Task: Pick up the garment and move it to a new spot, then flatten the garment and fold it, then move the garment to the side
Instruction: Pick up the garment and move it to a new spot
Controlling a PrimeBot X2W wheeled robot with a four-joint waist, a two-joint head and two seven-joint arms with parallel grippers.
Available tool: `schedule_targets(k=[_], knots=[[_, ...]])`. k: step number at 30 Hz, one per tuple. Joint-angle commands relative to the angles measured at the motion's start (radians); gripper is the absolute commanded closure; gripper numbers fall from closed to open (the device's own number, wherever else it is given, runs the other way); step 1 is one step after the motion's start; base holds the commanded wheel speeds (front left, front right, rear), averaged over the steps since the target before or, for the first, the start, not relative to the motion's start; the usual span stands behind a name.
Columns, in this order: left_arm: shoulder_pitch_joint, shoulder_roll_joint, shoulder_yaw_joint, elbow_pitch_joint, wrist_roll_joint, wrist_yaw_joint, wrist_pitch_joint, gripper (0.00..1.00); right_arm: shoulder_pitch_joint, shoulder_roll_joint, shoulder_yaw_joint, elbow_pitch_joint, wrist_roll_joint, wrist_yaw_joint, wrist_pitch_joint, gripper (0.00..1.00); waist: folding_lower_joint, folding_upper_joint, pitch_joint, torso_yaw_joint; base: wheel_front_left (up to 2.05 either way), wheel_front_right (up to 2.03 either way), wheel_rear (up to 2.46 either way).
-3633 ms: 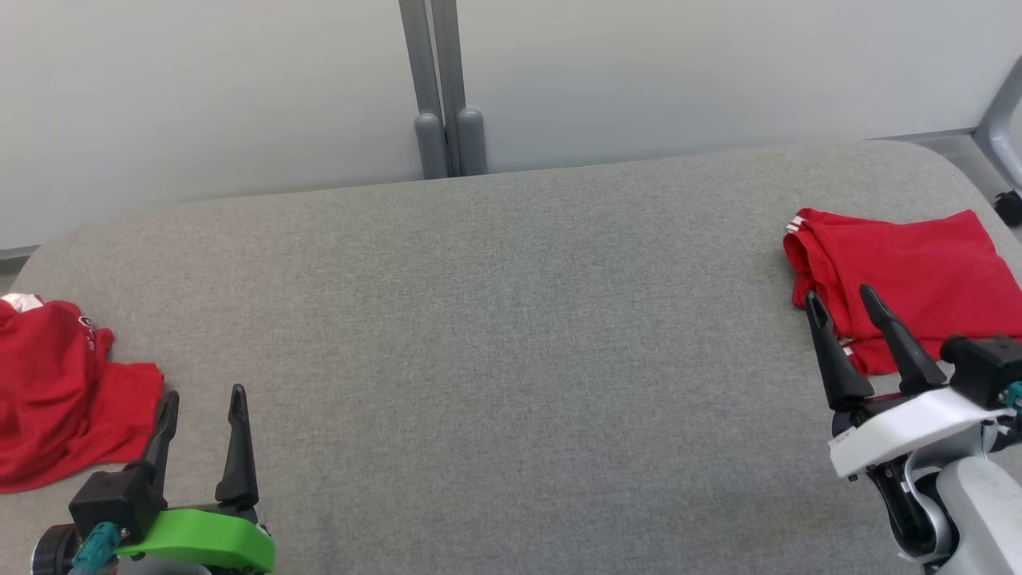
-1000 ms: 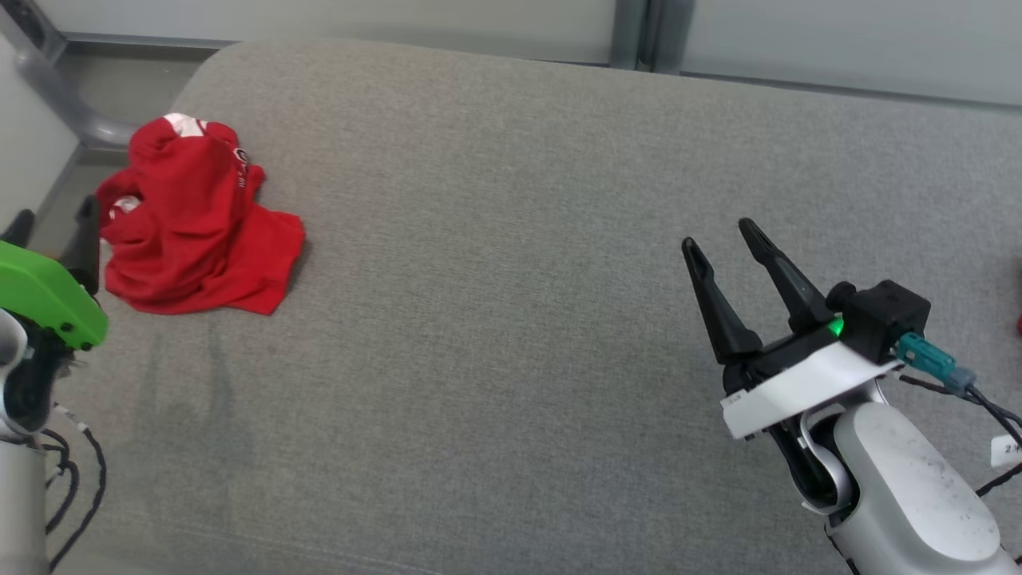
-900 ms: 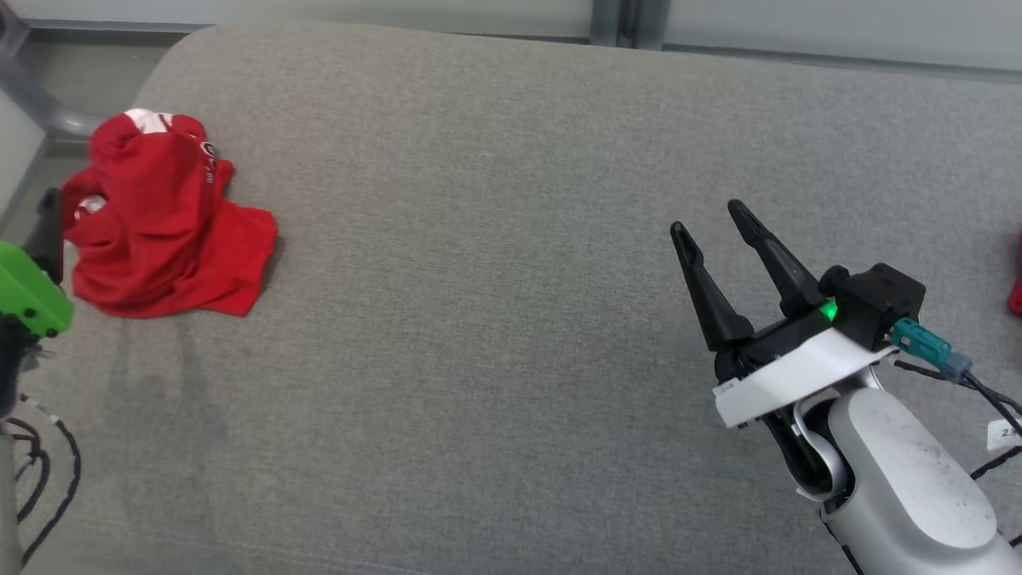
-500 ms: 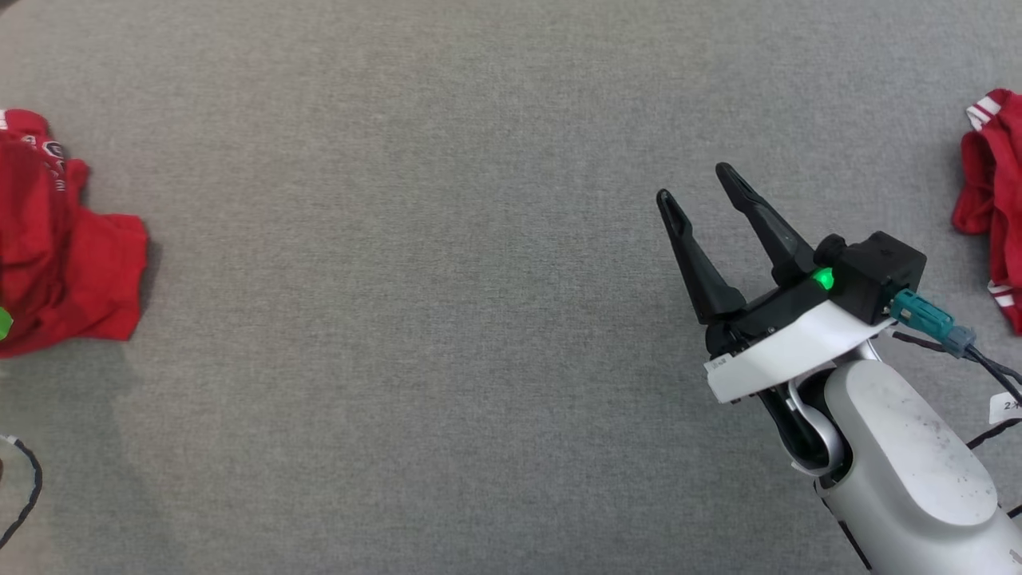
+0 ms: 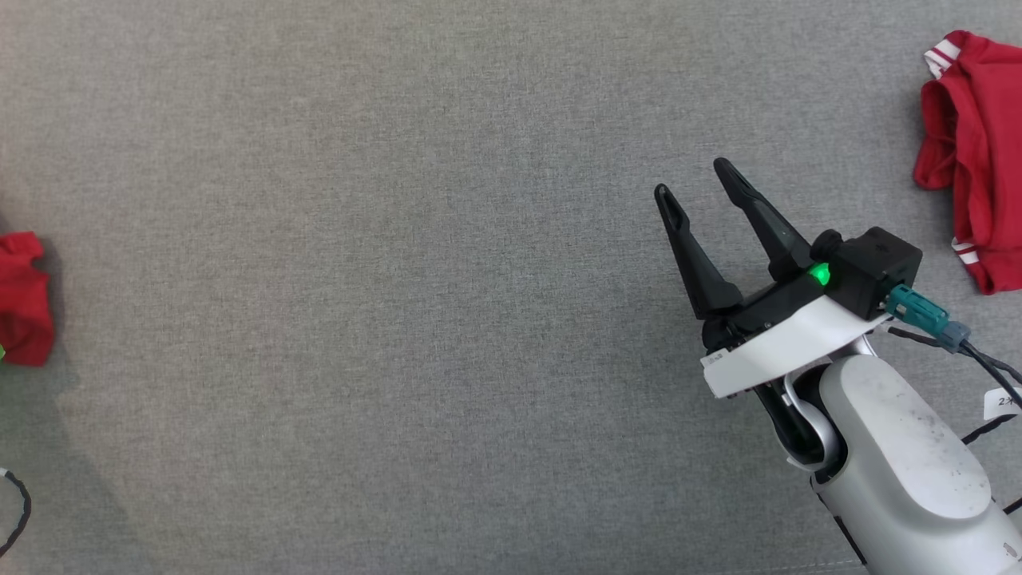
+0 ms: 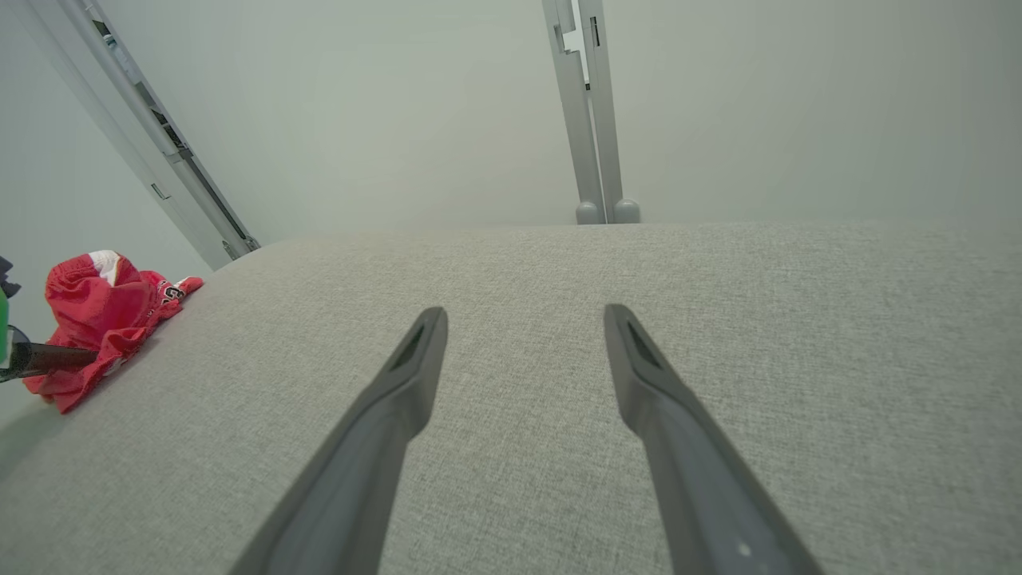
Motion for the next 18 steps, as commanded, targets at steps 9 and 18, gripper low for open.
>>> schedule_targets(k=[9, 18], knots=[[-0.022, 0.031, -0.102, -0.039, 0.07, -0.021, -0.083, 1.0, 0.037, 0.023, 0.019, 0.059, 0.027, -0.001, -0.018, 0.0, -0.0001, -0.0001, -0.132, -0.007, 0.0, 0.0, 0.0], [-0.006, 0.048, -0.238, -0.233, 0.115, -0.022, -0.082, 1.0, 0.121, 0.036, 0.003, 0.12, 0.057, -0.001, -0.028, 0.0, -0.0001, -0.0001, -0.289, -0.064, 0.0, 0.0, 0.0]])
